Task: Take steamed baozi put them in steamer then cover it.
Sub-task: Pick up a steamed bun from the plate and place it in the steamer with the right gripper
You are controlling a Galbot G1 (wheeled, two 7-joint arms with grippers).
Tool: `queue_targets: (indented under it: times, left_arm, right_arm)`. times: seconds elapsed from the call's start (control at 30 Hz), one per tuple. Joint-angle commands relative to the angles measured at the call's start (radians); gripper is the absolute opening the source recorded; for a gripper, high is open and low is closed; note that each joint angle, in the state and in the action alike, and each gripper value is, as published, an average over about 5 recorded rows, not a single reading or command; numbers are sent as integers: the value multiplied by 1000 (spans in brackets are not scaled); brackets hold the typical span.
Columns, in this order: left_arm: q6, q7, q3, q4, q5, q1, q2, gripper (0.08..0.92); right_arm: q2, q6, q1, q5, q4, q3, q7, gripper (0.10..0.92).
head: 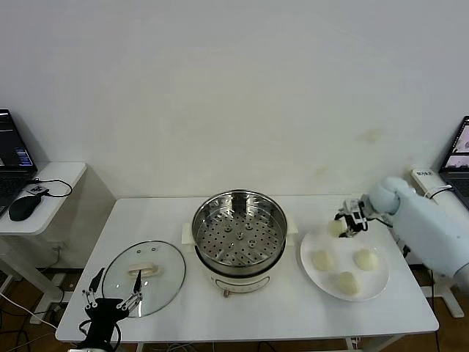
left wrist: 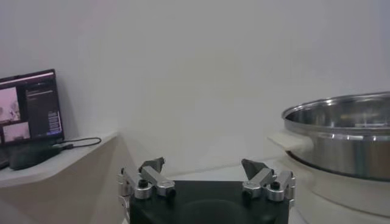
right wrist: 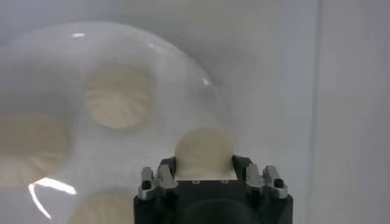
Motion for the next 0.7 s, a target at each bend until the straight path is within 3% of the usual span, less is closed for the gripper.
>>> queue_targets:
  times: [0.03,0.37,0.7]
  left_arm:
    - [0,1,1,0,-4,-3,1,823]
    - [-1,2,-9,0,-21,-17,11,823]
    - [0,3,-31,-21,-28,-10,2,823]
  right_arm:
    - [-2,-12,365,216,122,-241,-1,596]
    - [240,41,497,334,173,-428,77,602]
    - [412,228,437,234,124,-569,123,604]
